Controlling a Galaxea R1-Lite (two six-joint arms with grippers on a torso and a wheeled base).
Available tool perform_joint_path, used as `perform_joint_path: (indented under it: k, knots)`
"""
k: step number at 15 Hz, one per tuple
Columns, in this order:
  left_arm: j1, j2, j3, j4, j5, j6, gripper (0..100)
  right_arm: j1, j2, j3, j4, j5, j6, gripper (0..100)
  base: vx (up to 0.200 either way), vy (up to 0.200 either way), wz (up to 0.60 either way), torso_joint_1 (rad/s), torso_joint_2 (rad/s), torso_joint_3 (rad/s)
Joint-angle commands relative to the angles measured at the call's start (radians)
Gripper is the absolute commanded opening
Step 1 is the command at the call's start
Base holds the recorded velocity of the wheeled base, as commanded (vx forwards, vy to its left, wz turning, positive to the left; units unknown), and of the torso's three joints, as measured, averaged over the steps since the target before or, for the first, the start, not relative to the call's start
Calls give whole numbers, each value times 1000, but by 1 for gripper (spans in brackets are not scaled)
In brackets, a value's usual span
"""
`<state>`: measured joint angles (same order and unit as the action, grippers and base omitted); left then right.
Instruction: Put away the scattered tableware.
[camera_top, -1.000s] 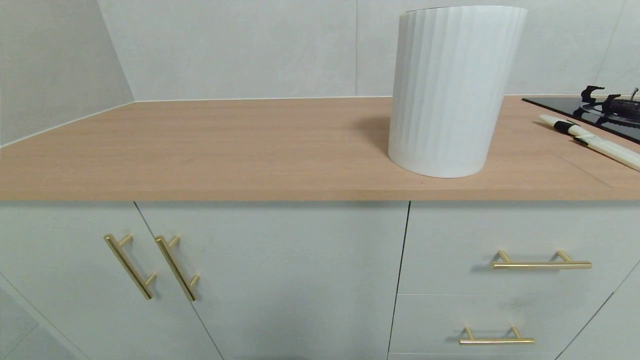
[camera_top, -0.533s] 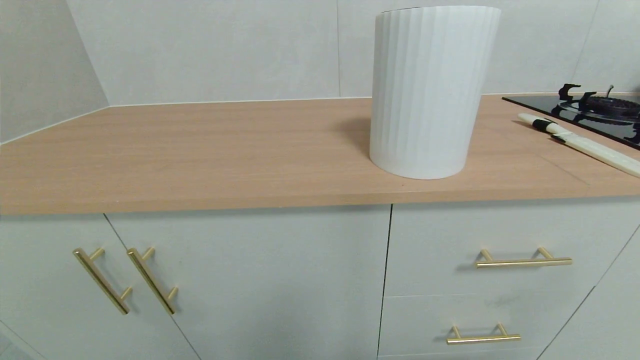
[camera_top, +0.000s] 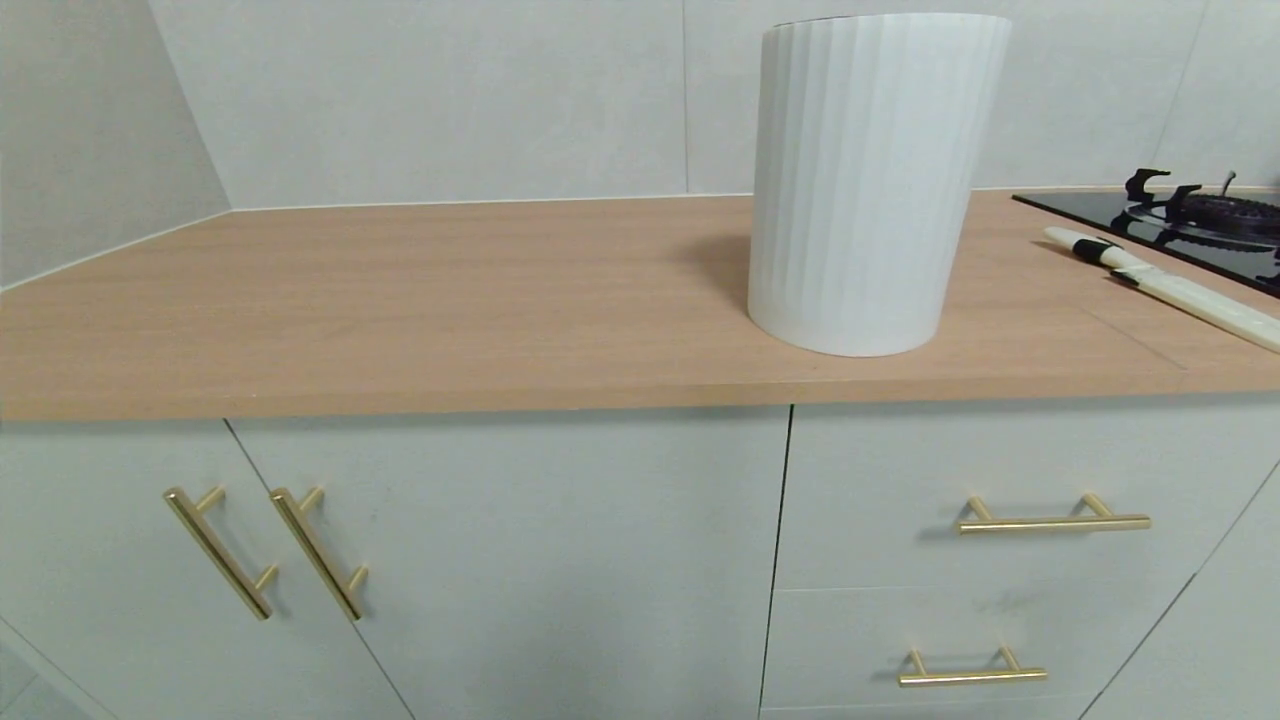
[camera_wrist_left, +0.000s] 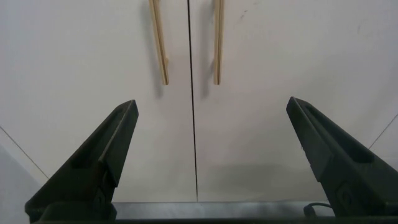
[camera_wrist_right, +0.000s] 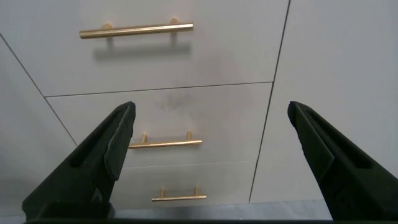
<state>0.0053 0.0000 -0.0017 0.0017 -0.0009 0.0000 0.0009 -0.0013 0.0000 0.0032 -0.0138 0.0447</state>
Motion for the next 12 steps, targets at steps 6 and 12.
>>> perform_joint_path:
  k: [6,12]
  knots:
    - [-1,2,0,0,1,0,100,-1,1,0,0,0,-3,100,0,-167,0,3,5,4]
    - [1,2,0,0,1,-2,100,-1,1,0,0,0,-5,100,0,-167,0,0,4,4]
